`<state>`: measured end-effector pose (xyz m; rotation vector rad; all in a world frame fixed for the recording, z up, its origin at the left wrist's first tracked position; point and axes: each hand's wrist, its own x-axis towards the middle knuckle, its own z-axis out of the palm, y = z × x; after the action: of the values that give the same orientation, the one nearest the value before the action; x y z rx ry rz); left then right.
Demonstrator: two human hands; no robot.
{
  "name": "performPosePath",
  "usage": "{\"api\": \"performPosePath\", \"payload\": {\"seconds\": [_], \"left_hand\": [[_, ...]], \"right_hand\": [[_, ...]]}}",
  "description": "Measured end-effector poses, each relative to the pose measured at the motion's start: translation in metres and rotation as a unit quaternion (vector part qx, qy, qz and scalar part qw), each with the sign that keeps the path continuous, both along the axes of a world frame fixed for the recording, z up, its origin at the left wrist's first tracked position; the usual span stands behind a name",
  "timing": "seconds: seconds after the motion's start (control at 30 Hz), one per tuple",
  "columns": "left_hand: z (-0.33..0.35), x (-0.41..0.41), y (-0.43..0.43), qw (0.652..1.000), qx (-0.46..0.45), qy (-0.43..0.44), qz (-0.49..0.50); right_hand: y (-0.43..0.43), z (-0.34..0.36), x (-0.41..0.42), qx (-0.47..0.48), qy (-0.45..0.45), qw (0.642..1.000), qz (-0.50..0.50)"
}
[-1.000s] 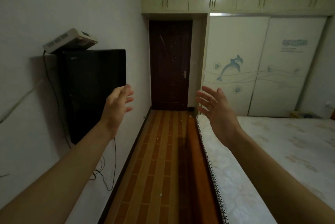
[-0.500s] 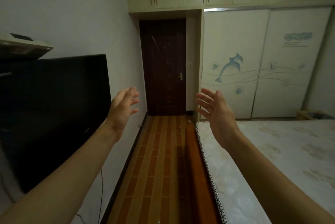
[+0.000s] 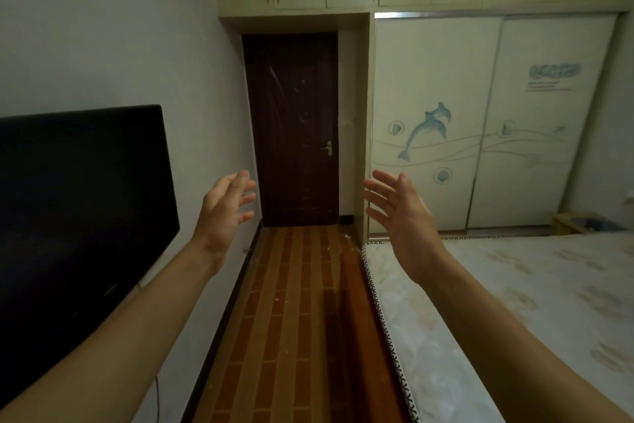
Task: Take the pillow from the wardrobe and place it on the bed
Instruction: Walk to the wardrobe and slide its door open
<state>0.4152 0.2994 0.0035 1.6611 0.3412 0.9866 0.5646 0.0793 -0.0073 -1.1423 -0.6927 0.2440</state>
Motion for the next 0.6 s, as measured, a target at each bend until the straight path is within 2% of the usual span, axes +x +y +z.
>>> {"api": "performPosePath", "payload": {"seconds": [0.43, 0.6], "left_hand": [[0.008, 0.100, 0.171, 0.999, -0.012, -0.039, -0.032], [-0.004, 0.132, 0.222, 0.999, -0.022, -0.027, -0.037]], "right_hand": [[0.171, 0.002, 0.086, -0.014, -0.014, 0.999, -0.026], [0.223, 0.000, 0.120, -0.017, -0.012, 0.999, -0.030]]}}
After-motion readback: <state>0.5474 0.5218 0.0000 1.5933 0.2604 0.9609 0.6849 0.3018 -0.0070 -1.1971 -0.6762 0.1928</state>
